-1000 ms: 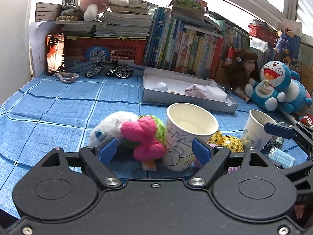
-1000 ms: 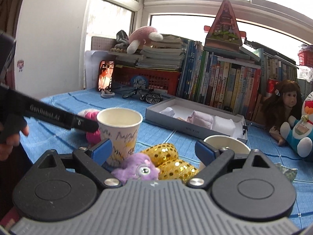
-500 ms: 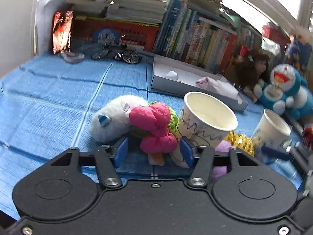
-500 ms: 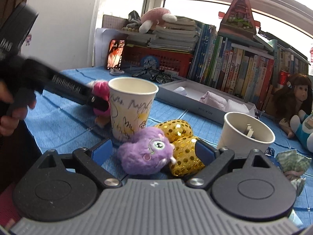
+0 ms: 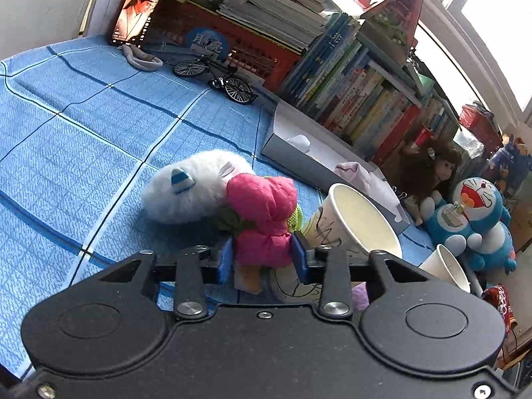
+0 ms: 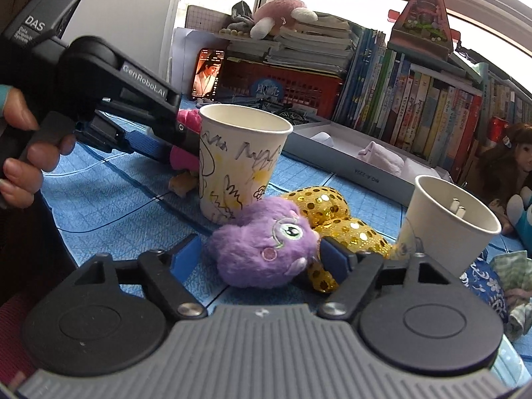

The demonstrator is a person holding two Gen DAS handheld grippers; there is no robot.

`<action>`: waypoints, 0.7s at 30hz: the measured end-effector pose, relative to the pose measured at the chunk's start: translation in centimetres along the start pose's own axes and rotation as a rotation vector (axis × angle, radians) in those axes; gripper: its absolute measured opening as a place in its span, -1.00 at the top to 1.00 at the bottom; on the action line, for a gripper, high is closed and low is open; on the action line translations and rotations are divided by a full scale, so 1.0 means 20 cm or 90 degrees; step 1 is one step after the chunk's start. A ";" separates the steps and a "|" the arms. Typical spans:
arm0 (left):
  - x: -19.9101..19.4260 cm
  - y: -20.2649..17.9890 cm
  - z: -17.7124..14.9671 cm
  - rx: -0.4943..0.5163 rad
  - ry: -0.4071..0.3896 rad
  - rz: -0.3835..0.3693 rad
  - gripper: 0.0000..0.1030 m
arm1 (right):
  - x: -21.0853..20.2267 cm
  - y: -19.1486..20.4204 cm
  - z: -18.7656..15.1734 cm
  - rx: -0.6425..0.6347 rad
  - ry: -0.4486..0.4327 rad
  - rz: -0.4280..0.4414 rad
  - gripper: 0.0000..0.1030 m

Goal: Organize soft objects
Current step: 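Close the left tool on the pink bow plush while the right tool grips the purple fluffy plush, then lift the pink bow plush with the left tool while the right tool lifts the purple plush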

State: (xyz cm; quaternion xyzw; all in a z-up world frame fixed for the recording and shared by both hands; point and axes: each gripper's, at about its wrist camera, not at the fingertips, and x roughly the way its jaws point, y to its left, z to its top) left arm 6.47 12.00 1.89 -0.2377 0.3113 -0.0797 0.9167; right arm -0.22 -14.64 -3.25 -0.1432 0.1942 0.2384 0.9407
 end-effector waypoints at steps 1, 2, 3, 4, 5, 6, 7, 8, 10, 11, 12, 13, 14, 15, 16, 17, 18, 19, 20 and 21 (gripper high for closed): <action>-0.01 -0.01 0.00 0.008 -0.003 0.002 0.38 | 0.00 0.01 0.00 -0.002 0.000 -0.003 -0.40; -0.02 -0.02 0.00 0.018 -0.005 0.006 0.39 | 0.00 0.01 0.00 -0.004 -0.001 -0.005 -0.33; -0.03 -0.03 -0.01 0.027 -0.007 0.007 0.40 | 0.00 0.01 0.00 -0.002 -0.004 -0.004 -0.32; -0.04 -0.04 -0.01 0.035 -0.007 0.008 0.40 | -0.01 0.00 0.00 0.003 -0.008 -0.003 -0.30; -0.05 -0.04 -0.02 0.042 -0.006 0.009 0.40 | -0.01 0.00 0.00 0.009 -0.010 0.000 -0.28; -0.07 -0.05 -0.02 0.050 -0.005 0.010 0.40 | -0.01 -0.01 0.00 0.013 -0.011 0.001 -0.27; -0.09 -0.05 -0.02 0.058 -0.005 0.011 0.40 | -0.02 -0.02 0.00 0.017 -0.011 0.003 -0.27; -0.11 -0.05 -0.03 0.067 -0.005 0.015 0.40 | -0.03 -0.02 0.00 0.020 -0.012 0.006 -0.27; -0.14 -0.06 -0.04 0.084 -0.006 0.023 0.40 | -0.04 -0.03 0.00 0.026 -0.013 0.009 -0.27; -0.16 -0.06 -0.05 0.092 -0.007 0.027 0.40 | -0.05 -0.03 0.00 0.026 -0.014 0.009 -0.27; -0.18 -0.06 -0.06 0.100 -0.007 0.029 0.40 | -0.06 -0.04 0.00 0.026 -0.015 0.008 -0.27; -0.20 -0.06 -0.06 0.107 -0.007 0.033 0.40 | -0.07 -0.04 0.00 0.027 -0.017 0.007 -0.27; -0.22 -0.06 -0.07 0.115 -0.007 0.038 0.40 | -0.07 -0.04 -0.01 0.027 -0.019 0.006 -0.27; -0.23 -0.07 -0.07 0.122 -0.008 0.041 0.40 | -0.08 -0.05 0.00 0.028 -0.021 0.005 -0.27; -0.24 -0.07 -0.08 0.129 -0.009 0.045 0.39 | -0.09 -0.05 0.00 0.031 -0.023 0.003 -0.27; -0.26 -0.07 -0.09 0.138 -0.012 0.049 0.38 | -0.10 -0.05 0.00 0.033 -0.025 0.001 -0.27; -0.27 -0.08 -0.09 0.145 -0.015 0.052 0.34 | -0.10 -0.06 0.00 0.036 -0.027 0.000 -0.27; -0.28 -0.08 -0.09 0.151 -0.019 0.052 0.31 | -0.11 -0.06 0.00 0.038 -0.029 -0.002 -0.27; -0.28 -0.08 -0.10 0.156 -0.024 0.056 0.27 | -0.11 -0.07 0.00 0.040 -0.030 -0.003 -0.27; -0.27 -0.08 -0.10 0.157 -0.026 0.061 0.26 | -0.11 -0.07 0.00 0.042 -0.030 -0.004 -0.27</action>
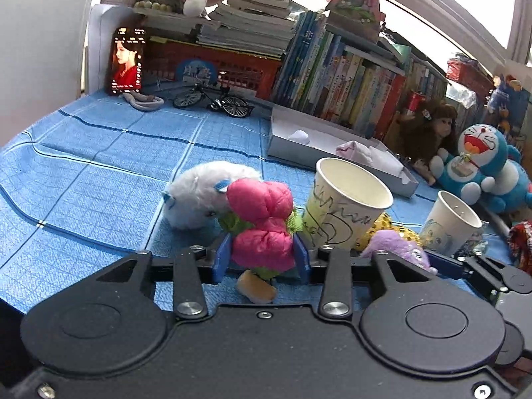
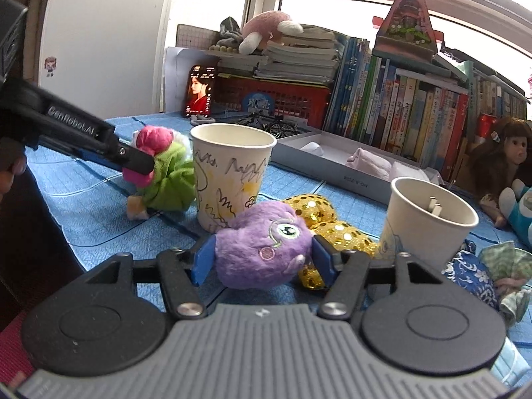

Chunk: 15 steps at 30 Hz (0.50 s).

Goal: Organize soft objects
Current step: 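Lift the pink bow plush with the left tool while the right tool lifts the purple plush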

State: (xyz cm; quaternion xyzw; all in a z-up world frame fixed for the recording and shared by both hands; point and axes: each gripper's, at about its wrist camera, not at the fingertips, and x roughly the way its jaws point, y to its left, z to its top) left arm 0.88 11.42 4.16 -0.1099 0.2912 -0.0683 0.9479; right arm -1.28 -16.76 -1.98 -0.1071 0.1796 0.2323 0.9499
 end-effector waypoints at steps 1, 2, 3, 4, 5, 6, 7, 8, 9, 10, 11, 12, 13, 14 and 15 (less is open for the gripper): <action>0.01 0.00 0.00 -0.001 0.000 0.003 0.20 | 0.00 0.00 0.00 0.002 0.001 -0.001 -0.27; 0.02 0.00 0.00 -0.005 0.002 0.002 0.17 | 0.00 -0.01 0.00 0.004 0.002 -0.001 -0.27; 0.04 0.00 0.00 -0.014 0.002 0.000 0.14 | 0.00 -0.01 0.00 0.006 0.003 -0.001 -0.27; 0.05 0.00 0.00 -0.024 0.001 -0.004 0.09 | 0.01 -0.01 0.00 0.007 0.004 -0.001 -0.27; 0.07 0.00 0.01 -0.027 0.000 -0.007 0.05 | 0.01 -0.01 -0.01 0.008 0.005 -0.002 -0.27; 0.09 0.00 0.01 -0.024 0.000 -0.006 0.03 | 0.01 -0.01 -0.01 0.009 0.005 -0.003 -0.27; 0.11 -0.01 0.01 -0.020 0.003 0.003 0.03 | 0.01 -0.01 -0.01 0.010 0.006 -0.004 -0.28; 0.14 -0.01 0.01 -0.017 0.006 0.008 0.02 | 0.01 -0.01 -0.01 0.011 0.007 -0.005 -0.28; 0.16 -0.01 0.01 -0.014 0.008 0.008 0.00 | 0.01 -0.01 -0.01 0.013 0.008 -0.006 -0.28; 0.18 -0.02 0.00 -0.015 0.010 0.006 0.00 | 0.02 -0.01 -0.02 0.014 0.009 -0.007 -0.28; 0.19 -0.02 0.00 -0.017 0.012 0.005 -0.02 | 0.03 -0.01 -0.02 0.015 0.011 -0.008 -0.28; 0.20 -0.02 0.00 -0.017 0.014 0.003 -0.04 | 0.03 -0.02 -0.02 0.015 0.011 -0.009 -0.28; 0.21 -0.02 0.00 -0.015 0.014 0.002 -0.05 | 0.04 -0.02 -0.02 0.016 0.012 -0.009 -0.28; 0.22 -0.02 0.00 -0.013 0.014 0.003 -0.05 | 0.04 -0.01 -0.02 0.016 0.013 -0.009 -0.29; 0.23 -0.03 0.00 -0.012 0.015 0.002 -0.05 | 0.04 -0.01 -0.02 0.016 0.013 -0.009 -0.29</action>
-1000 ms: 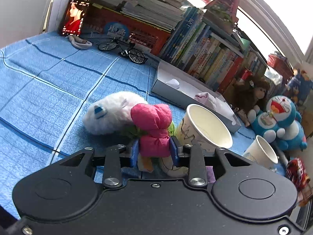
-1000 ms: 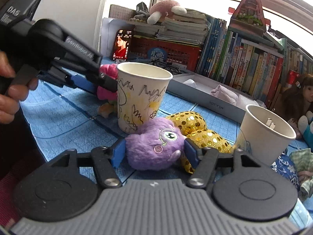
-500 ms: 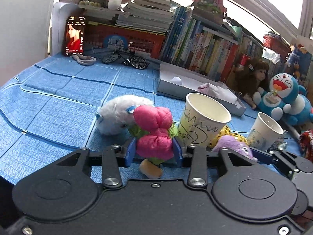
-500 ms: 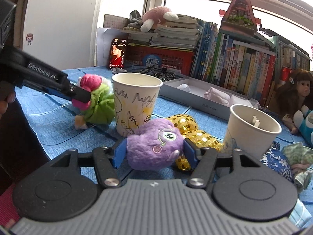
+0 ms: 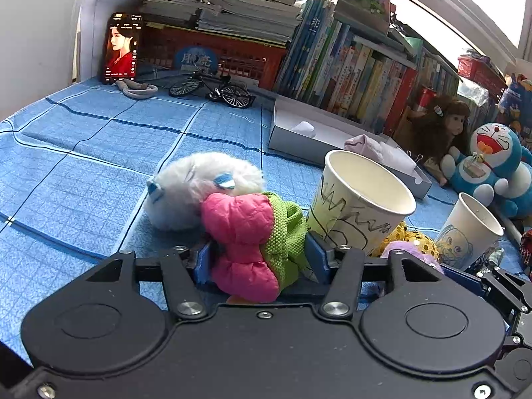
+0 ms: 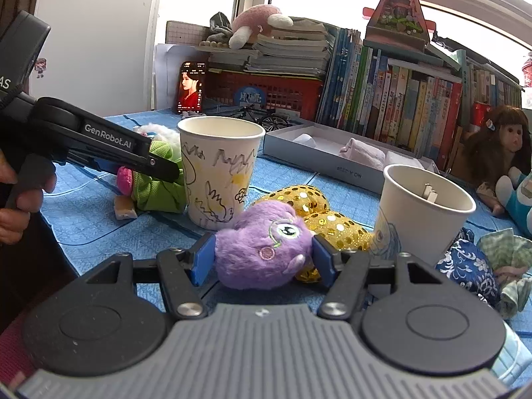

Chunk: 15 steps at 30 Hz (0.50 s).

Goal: Organize soft objects
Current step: 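Lift the pink bow plush with the left tool while the right tool lifts the purple plush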

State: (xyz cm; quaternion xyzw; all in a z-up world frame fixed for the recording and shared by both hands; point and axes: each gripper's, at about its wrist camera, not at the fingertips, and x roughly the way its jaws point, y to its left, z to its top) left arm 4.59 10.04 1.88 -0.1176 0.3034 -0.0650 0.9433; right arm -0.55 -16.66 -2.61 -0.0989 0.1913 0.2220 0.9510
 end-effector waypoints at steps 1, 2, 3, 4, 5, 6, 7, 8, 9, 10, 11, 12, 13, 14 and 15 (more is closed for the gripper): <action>0.00 0.00 0.00 0.000 0.000 0.000 -0.02 | 0.00 0.01 0.00 0.000 0.000 -0.001 -0.28; 0.01 0.00 0.00 0.003 -0.001 0.002 0.09 | 0.00 0.01 0.00 -0.001 0.000 0.000 -0.28; 0.01 -0.01 0.00 0.010 -0.003 0.005 0.37 | 0.00 0.02 -0.01 -0.001 0.000 -0.001 -0.28; 0.00 -0.01 0.00 0.018 -0.004 0.005 0.38 | 0.00 0.02 0.00 -0.001 -0.001 -0.001 -0.28; -0.01 -0.02 0.00 0.024 -0.006 0.006 0.39 | 0.00 0.02 0.00 0.000 -0.001 0.000 -0.27; -0.02 -0.03 0.01 0.027 -0.008 0.005 0.41 | 0.00 0.02 0.00 0.000 -0.003 0.002 -0.27; -0.03 -0.03 0.01 0.029 -0.011 0.004 0.41 | 0.00 0.01 0.00 0.001 -0.004 0.003 -0.26; -0.04 -0.03 0.02 0.030 -0.013 0.002 0.41 | -0.01 0.01 0.01 0.001 -0.007 0.004 -0.26; -0.06 -0.03 0.03 0.030 -0.016 0.000 0.42 | -0.02 0.01 0.02 0.001 -0.010 0.002 -0.26; -0.07 -0.04 0.05 0.030 -0.021 -0.004 0.42 | -0.02 0.00 0.02 0.001 -0.014 0.000 -0.26; -0.09 -0.04 0.06 0.031 -0.026 -0.007 0.42 | -0.03 -0.01 0.03 0.003 -0.018 0.000 -0.26; -0.11 -0.04 0.08 0.032 -0.033 -0.009 0.42 | -0.04 -0.01 0.04 0.007 -0.022 0.000 -0.26; -0.13 -0.04 0.10 0.033 -0.040 -0.010 0.42 | -0.05 -0.02 0.06 0.012 -0.027 0.001 -0.26; -0.14 -0.05 0.12 0.034 -0.047 -0.011 0.42 | -0.06 -0.03 0.07 0.015 -0.031 0.001 -0.26; -0.16 -0.05 0.14 0.036 -0.055 -0.012 0.41 | -0.07 -0.04 0.08 0.019 -0.037 0.001 -0.26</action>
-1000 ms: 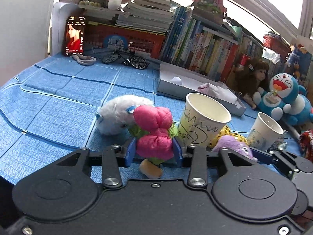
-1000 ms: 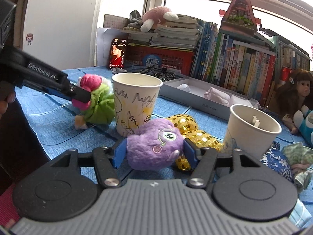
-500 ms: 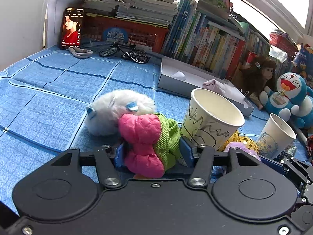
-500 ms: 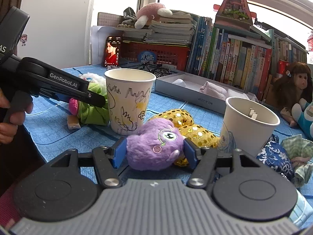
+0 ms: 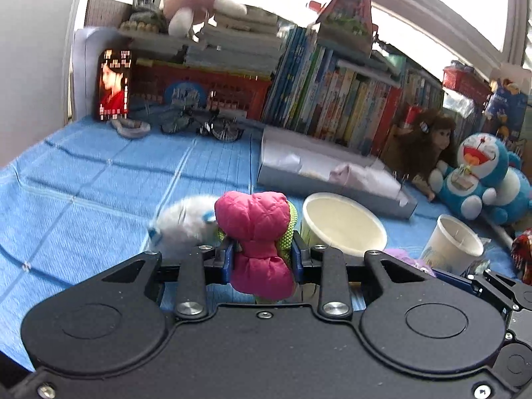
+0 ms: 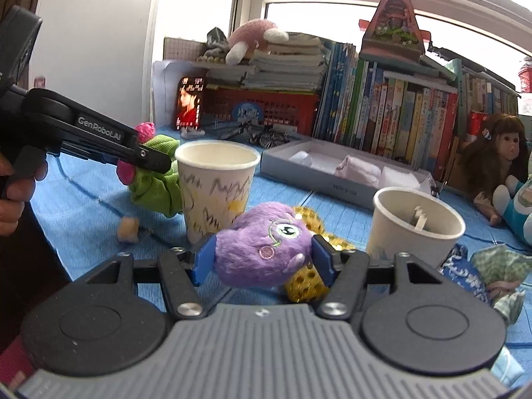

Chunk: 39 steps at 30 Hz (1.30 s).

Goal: Organize soft objects
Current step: 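Lift the pink bow plush with the left tool while the right tool lifts the purple plush, then carry the pink bow plush with the left tool while the right tool carries the purple plush over the tray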

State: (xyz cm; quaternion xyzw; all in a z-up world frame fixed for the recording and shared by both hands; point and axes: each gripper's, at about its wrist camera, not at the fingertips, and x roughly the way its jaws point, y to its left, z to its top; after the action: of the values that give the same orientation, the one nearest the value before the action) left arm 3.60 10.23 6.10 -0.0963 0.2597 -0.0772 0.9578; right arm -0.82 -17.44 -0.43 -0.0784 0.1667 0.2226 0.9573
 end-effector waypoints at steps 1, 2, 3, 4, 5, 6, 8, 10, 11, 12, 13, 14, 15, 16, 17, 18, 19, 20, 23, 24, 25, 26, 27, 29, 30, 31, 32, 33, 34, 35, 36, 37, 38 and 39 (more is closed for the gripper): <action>-0.01 0.00 0.02 0.002 -0.006 0.000 0.41 | -0.01 0.00 0.02 0.001 -0.006 -0.001 -0.26; -0.02 0.00 0.04 0.004 -0.013 -0.001 0.41 | -0.02 -0.01 0.03 0.000 -0.011 -0.003 -0.25; -0.03 -0.01 0.07 0.006 -0.018 -0.003 0.41 | -0.03 -0.01 0.05 -0.001 -0.018 -0.005 -0.25; -0.03 -0.01 0.09 0.007 -0.024 -0.004 0.41 | -0.04 -0.01 0.06 -0.002 -0.026 -0.007 -0.26; -0.04 -0.01 0.11 0.008 -0.028 -0.006 0.41 | -0.05 -0.02 0.08 -0.003 -0.033 -0.009 -0.26; -0.04 -0.02 0.13 0.009 -0.032 -0.008 0.41 | -0.06 -0.02 0.10 -0.005 -0.041 -0.011 -0.26; -0.04 -0.03 0.17 0.012 -0.038 -0.007 0.41 | -0.07 -0.03 0.13 -0.009 -0.050 -0.018 -0.26; -0.04 -0.04 0.21 0.017 -0.042 -0.009 0.41 | -0.08 -0.05 0.16 -0.007 -0.057 -0.025 -0.26; -0.03 -0.05 0.23 0.019 -0.044 -0.010 0.41 | -0.08 -0.07 0.18 -0.002 -0.058 -0.028 -0.26; -0.03 -0.05 0.26 0.020 -0.045 -0.011 0.41 | -0.08 -0.09 0.19 0.005 -0.058 -0.031 -0.26; -0.02 -0.05 0.27 0.020 -0.046 -0.012 0.41 | -0.08 -0.11 0.21 0.015 -0.058 -0.034 -0.26; -0.01 -0.06 0.29 0.021 -0.046 -0.013 0.41 | -0.08 -0.13 0.22 0.025 -0.058 -0.036 -0.26; 0.00 -0.07 0.31 0.023 -0.048 -0.015 0.41 | -0.08 -0.16 0.24 0.036 -0.058 -0.038 -0.26; 0.01 -0.07 0.32 0.026 -0.048 -0.016 0.41 | -0.08 -0.19 0.26 0.045 -0.058 -0.040 -0.26; 0.02 -0.09 0.34 0.030 -0.049 -0.018 0.41 | -0.07 -0.21 0.27 0.053 -0.057 -0.042 -0.26; 0.03 -0.10 0.35 0.033 -0.048 -0.020 0.41 | -0.07 -0.24 0.29 0.060 -0.058 -0.046 -0.26; 0.04 -0.11 0.37 0.036 -0.048 -0.023 0.41 | -0.07 -0.26 0.30 0.065 -0.058 -0.051 -0.26; 0.06 -0.12 0.38 0.038 -0.046 -0.027 0.41 | -0.07 -0.29 0.32 0.068 -0.060 -0.056 -0.26; 0.10 -0.16 0.44 0.046 -0.044 -0.038 0.41 | -0.05 -0.36 0.36 0.078 -0.058 -0.067 -0.26; 0.11 -0.17 0.45 0.051 -0.045 -0.039 0.41 | -0.04 -0.38 0.37 0.083 -0.056 -0.070 -0.26; 0.12 -0.19 0.47 0.056 -0.045 -0.040 0.41 | -0.03 -0.41 0.39 0.090 -0.053 -0.073 -0.26; 0.14 -0.20 0.49 0.060 -0.045 -0.041 0.41 | -0.02 -0.44 0.40 0.097 -0.050 -0.075 -0.26; 0.15 -0.22 0.51 0.065 -0.044 -0.043 0.41 | -0.01 -0.46 0.41 0.103 -0.048 -0.077 -0.26; 0.19 -0.25 0.55 0.072 -0.039 -0.050 0.41 | 0.00 -0.51 0.44 0.116 -0.045 -0.079 -0.26; 0.21 -0.26 0.58 0.072 -0.033 -0.053 0.41 | 0.01 -0.54 0.46 0.122 -0.042 -0.081 -0.26; 0.23 -0.27 0.60 0.069 -0.028 -0.056 0.41 | 0.02 -0.58 0.48 0.130 -0.040 -0.084 -0.26; 0.26 -0.28 0.63 0.065 -0.020 -0.061 0.41 | 0.03 -0.61 0.50 0.137 -0.040 -0.085 -0.26; 0.29 -0.29 0.65 0.061 -0.013 -0.064 0.41 | 0.04 -0.63 0.51 0.144 -0.041 -0.086 -0.26; 0.32 -0.30 0.67 0.057 -0.008 -0.065 0.41 | 0.04 -0.66 0.53 0.151 -0.042 -0.089 -0.26; 0.35 -0.31 0.69 0.055 -0.002 -0.067 0.41 | 0.05 -0.69 0.54 0.157 -0.042 -0.092 -0.26; 0.38 -0.32 0.71 0.055 0.003 -0.068 0.41 | 0.06 -0.71 0.56 0.161 -0.040 -0.096 -0.26; 0.42 -0.34 0.73 0.056 0.009 -0.069 0.41 | 0.08 -0.74 0.57 0.164 -0.038 -0.098 -0.26; 0.45 -0.36 0.75 0.058 0.016 -0.071 0.41 | 0.09 -0.76 0.58 0.170 -0.033 -0.100 -0.26; 0.48 -0.37 0.76 0.058 0.024 -0.073 0.41 | 0.11 -0.78 0.59 0.176 -0.028 -0.100 -0.26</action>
State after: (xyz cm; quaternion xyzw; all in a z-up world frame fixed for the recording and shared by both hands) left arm 18.89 3.33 15.98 -0.0661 0.2677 -0.1453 0.9502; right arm 11.43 -27.80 11.05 0.0459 0.1680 0.1239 0.9769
